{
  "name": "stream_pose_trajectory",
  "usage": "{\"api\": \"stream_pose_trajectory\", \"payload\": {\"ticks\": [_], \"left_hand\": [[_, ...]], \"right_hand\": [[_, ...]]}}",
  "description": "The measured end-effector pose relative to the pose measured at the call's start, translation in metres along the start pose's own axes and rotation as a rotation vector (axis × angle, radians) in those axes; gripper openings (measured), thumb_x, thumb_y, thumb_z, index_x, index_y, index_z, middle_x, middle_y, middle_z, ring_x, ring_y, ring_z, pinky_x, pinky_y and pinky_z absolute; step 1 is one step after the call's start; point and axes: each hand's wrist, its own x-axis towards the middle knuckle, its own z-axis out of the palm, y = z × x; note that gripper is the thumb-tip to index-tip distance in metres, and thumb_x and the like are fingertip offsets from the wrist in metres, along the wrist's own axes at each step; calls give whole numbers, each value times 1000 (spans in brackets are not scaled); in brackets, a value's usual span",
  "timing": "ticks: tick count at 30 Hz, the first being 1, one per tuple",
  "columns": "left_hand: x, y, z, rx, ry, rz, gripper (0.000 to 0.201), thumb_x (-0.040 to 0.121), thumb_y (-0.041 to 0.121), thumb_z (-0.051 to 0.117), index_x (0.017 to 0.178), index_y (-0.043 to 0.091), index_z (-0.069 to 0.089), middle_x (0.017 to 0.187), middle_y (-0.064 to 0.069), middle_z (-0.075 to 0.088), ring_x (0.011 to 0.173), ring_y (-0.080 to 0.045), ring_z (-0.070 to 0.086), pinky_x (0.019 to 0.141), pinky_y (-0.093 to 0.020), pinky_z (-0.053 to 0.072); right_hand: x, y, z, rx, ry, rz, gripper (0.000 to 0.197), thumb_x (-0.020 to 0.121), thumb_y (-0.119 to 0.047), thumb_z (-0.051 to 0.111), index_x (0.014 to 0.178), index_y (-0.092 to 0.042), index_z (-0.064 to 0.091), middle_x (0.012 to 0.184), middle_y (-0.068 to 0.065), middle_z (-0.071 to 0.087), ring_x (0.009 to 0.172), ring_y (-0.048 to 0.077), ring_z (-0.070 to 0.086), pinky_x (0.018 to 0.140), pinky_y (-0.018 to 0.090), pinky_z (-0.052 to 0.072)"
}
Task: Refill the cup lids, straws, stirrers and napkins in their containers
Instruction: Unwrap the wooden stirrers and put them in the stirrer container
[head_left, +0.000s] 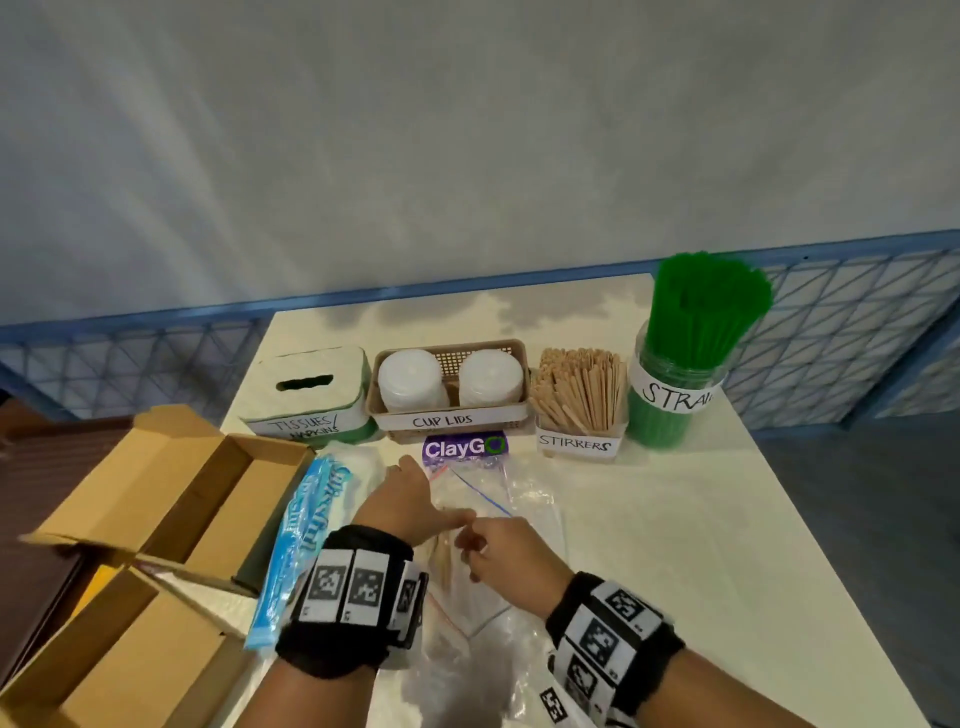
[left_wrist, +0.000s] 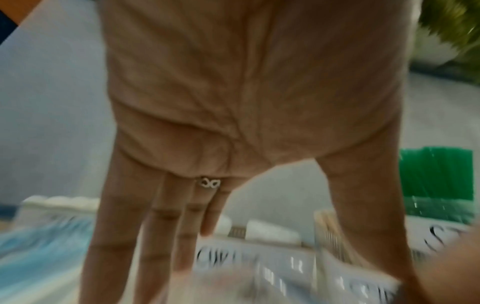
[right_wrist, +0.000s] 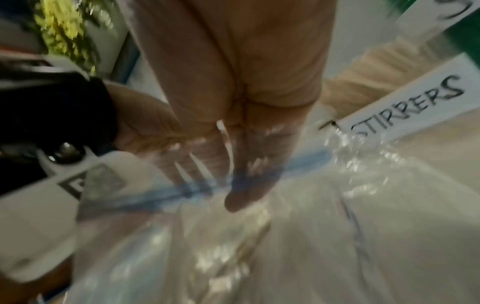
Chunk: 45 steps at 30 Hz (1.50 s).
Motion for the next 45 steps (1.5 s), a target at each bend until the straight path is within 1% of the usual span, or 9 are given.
{"api": "stream_pose_trajectory", "payload": {"ticks": [6,13,21,25,30,35,39,43,45], "left_hand": [[18,-38,57,46,45,-230,77,85,53,55,136,1,29,140,-15,33,131,-30,33,107,-35,32],[24,-56,68,-304,31,-245,36,94,14,47,125,-5,46,127,-22,54,120,-30,51,94,-28,38],[33,-61,67,-721,-41,-301,33,94,8,39,120,-9,49,126,-28,53,116,-39,53,100,-44,45],[25,-62,67,-908,-44,-295,19,94,6,38,92,0,56,92,-22,57,83,-32,60,74,-37,48],[29,-65,65,-1001,-76,-279,16,87,-1,40,73,3,47,71,-14,53,62,-25,53,58,-32,43],[19,-57,61,-1046,-135,-197,23,92,3,41,73,15,47,76,-5,51,69,-18,52,81,-39,49],[18,-55,55,-1068,-175,-135,7,87,4,48,92,8,49,93,-15,56,83,-25,58,78,-35,52],[26,-60,60,-854,-147,-24,61,54,46,70,104,18,51,113,-15,61,104,-29,61,97,-48,47],[25,-57,59,-750,-60,32,59,64,38,76,111,12,51,110,-11,62,103,-27,61,96,-44,48]], "right_hand": [[22,1,47,-194,-95,80,30,92,-7,42,118,1,55,118,20,58,107,32,57,78,29,41],[31,3,67,-144,35,178,42,92,-15,49,132,-8,41,131,15,40,116,28,49,101,28,41],[34,-3,67,-120,66,181,31,90,-22,52,119,-8,53,121,14,58,112,28,54,94,30,42],[34,-2,64,80,69,204,22,86,-33,60,94,-12,58,99,10,66,91,24,61,80,31,47],[34,4,65,473,109,331,40,81,-25,69,114,-9,53,94,3,62,92,21,60,81,31,49],[39,12,69,608,87,369,43,76,-22,74,111,-7,55,100,10,66,95,27,64,88,41,53],[43,19,67,653,93,347,43,72,-11,72,112,-4,55,103,17,66,94,30,64,87,42,53],[47,21,64,653,86,290,33,77,4,61,109,-1,59,94,20,66,84,31,63,75,38,51],[50,21,66,623,104,259,35,75,7,57,109,-3,60,92,19,67,84,31,63,75,38,51]]}}
